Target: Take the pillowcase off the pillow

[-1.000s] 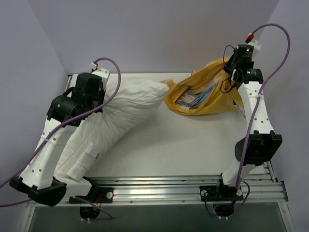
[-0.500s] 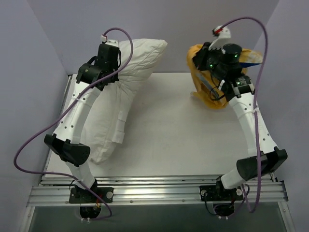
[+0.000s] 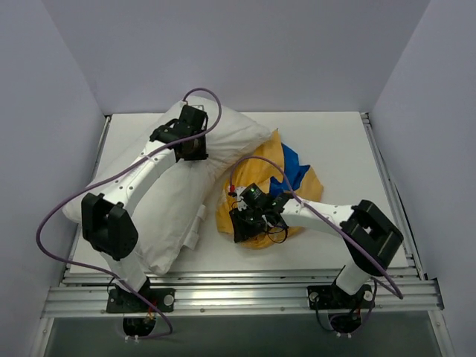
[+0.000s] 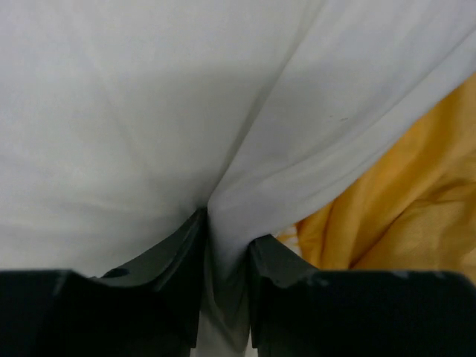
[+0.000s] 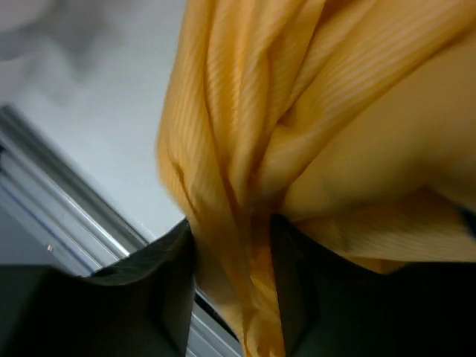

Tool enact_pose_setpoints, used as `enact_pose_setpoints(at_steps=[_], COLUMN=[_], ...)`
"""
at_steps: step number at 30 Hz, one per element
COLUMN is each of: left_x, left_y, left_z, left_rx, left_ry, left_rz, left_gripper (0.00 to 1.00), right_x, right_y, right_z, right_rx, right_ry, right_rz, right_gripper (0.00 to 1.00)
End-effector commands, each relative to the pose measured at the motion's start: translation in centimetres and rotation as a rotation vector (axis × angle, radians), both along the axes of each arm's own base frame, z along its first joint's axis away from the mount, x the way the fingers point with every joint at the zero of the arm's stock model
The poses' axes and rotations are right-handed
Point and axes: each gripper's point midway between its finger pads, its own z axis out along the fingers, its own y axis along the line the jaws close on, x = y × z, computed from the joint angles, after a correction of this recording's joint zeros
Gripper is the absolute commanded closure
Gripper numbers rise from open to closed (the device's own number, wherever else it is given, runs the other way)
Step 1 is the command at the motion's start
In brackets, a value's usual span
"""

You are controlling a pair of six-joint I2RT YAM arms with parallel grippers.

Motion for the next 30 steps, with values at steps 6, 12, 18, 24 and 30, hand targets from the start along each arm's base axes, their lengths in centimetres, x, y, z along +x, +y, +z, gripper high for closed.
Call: enact_pose_setpoints(at_steps=[6,12,18,24,30], left_x=[-1.3,-3.5,-7.4,-13.5,-21.3], left_y=[0.0,3.4,9.4,15.4,21.6], left_z=[10.6,18.4,26.2,32.9,37.5], left_rx=[-0.187,-0.157,-0.084,-0.004,-0.039], left_ry=[-0.237,-0.390,-0.581,-0.784,-1.003], left_rz=[0.006,0.037,0.148,0.238,0.423], left_gripper=[0.17,0.06,0.06,0.06,0.06], right_x=[5.3,11.3,14.7,11.1,4.9], right_y=[-0.4,-7.8,-21.5,-31.8,-35.5], right_z=[14.5,23.2,30.7,40.6,47.7], right_rx=[0.086,0.009,-0.135,-0.207,-0.172], right_ry=[-0.320,-0.541,-0.752,-0.993,-1.217], right_rz=[-0.123,-0.410,-0.867,-1.205,-1.316], right_gripper=[0.31,0.12,0.00,0.00,0.00])
